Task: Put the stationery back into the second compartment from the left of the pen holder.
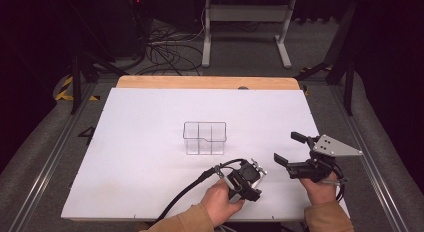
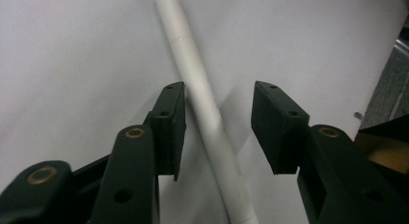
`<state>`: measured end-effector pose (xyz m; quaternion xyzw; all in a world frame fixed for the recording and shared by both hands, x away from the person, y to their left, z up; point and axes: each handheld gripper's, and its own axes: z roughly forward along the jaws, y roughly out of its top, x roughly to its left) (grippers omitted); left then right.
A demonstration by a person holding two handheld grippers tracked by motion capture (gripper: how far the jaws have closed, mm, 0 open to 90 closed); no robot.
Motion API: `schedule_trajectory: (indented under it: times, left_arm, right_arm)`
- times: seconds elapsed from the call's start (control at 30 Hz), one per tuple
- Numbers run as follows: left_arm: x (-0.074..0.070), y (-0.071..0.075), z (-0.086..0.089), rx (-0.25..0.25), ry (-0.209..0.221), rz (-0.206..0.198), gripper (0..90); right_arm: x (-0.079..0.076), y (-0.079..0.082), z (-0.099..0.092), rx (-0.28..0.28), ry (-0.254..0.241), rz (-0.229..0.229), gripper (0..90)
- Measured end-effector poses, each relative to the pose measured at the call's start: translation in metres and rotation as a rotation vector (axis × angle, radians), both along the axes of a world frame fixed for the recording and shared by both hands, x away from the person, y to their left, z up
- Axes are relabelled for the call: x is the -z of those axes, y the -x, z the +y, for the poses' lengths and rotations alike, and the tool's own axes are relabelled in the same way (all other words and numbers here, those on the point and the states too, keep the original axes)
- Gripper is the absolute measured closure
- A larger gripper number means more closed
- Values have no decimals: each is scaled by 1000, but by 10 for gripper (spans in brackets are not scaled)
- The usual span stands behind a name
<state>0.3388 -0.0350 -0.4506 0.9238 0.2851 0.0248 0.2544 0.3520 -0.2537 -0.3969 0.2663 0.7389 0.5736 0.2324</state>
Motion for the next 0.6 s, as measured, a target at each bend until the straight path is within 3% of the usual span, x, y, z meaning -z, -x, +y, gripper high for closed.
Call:
schedule_trajectory:
  times: [0.17, 0.37, 0.5, 0.6]
  left_arm:
    - [-1, 0, -3, -3, -26, -19, 646]
    - [-1, 3, -7, 6, -48, -30, 776]
    - [-1, 1, -6, -1, -43, -11, 784]
    - [-1, 2, -6, 4, -47, -19, 785]
  right_arm:
    - [-1, 0, -1, 2, -3, -6, 57]
    - [0, 0, -1, -3, 0, -4, 57]
    - [-1, 0, -2, 1, -8, -3, 57]
    - [-1, 0, -3, 3, -11, -4, 57]
